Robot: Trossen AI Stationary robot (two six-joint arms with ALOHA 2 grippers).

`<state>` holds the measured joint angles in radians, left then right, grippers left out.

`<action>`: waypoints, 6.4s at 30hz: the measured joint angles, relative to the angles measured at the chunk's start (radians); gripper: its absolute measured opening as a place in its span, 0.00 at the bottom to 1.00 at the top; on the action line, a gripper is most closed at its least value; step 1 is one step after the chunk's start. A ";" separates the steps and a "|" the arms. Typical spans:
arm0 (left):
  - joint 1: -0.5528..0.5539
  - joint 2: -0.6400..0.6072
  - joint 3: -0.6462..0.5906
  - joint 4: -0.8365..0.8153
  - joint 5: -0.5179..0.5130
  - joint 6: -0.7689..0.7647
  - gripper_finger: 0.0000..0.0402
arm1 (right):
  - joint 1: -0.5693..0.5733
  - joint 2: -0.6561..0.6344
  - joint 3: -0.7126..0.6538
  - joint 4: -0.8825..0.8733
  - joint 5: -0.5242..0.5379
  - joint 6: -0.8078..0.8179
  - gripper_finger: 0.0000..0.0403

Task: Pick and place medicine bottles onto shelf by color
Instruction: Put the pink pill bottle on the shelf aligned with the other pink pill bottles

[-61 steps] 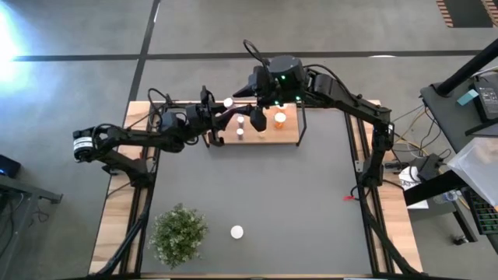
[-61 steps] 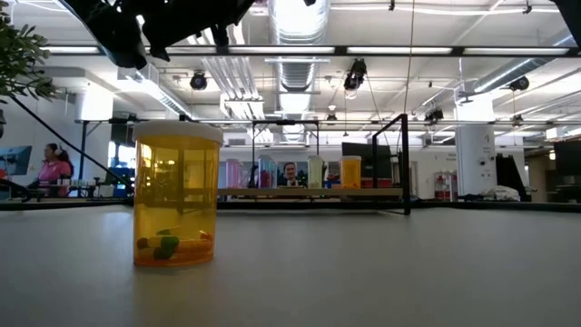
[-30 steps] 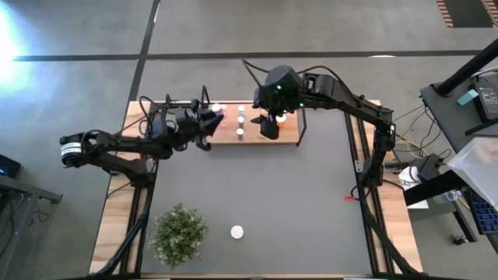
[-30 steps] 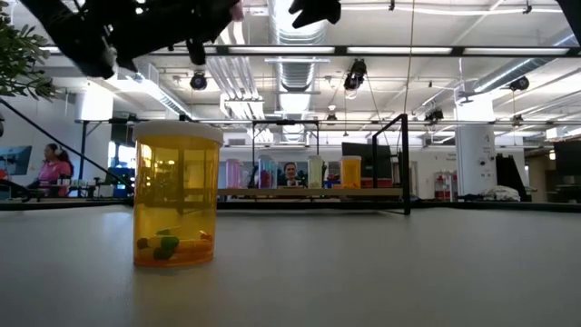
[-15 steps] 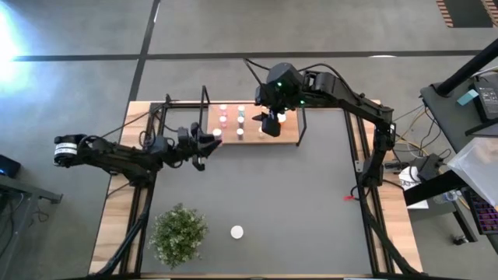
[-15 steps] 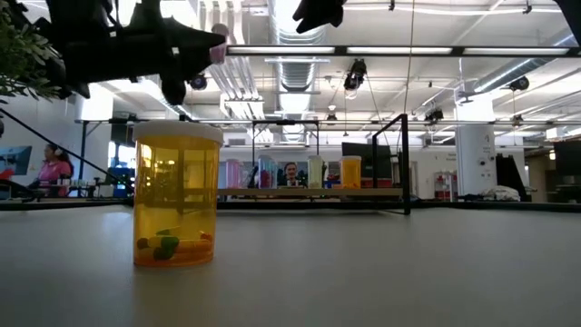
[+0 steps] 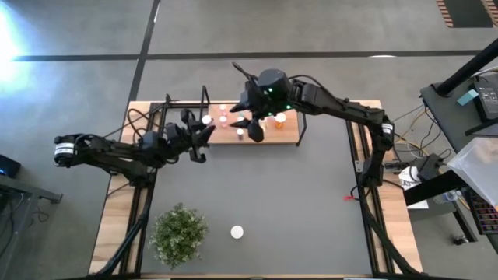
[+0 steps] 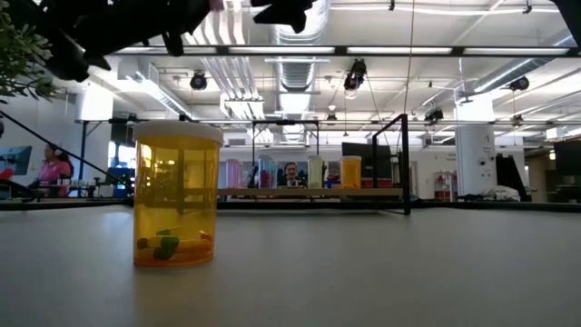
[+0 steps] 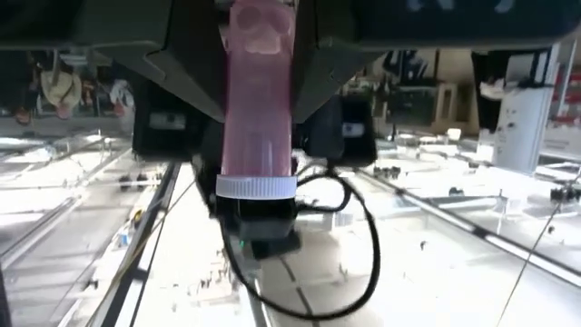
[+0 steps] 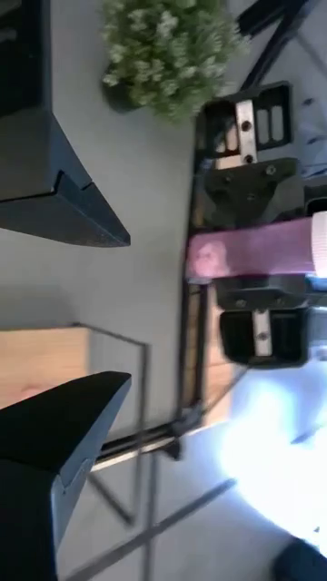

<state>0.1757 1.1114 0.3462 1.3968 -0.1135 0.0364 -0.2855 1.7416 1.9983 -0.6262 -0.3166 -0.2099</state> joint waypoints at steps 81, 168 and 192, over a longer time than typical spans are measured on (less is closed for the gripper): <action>0.000 0.129 0.174 -0.256 0.086 -0.423 0.22 | 0.056 0.001 -0.134 0.237 0.041 0.266 0.33; 0.033 0.022 0.563 -1.511 0.161 0.008 0.48 | 0.050 -0.032 -0.122 -0.430 0.108 0.140 0.27; 0.055 0.080 0.606 -1.478 0.234 0.057 0.48 | 0.083 0.001 -0.123 -0.403 0.156 -0.033 0.26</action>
<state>0.2310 1.1912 0.9523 -0.0814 0.1208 0.0937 -0.2025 1.7427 1.8755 -1.0289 -0.1609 -0.2431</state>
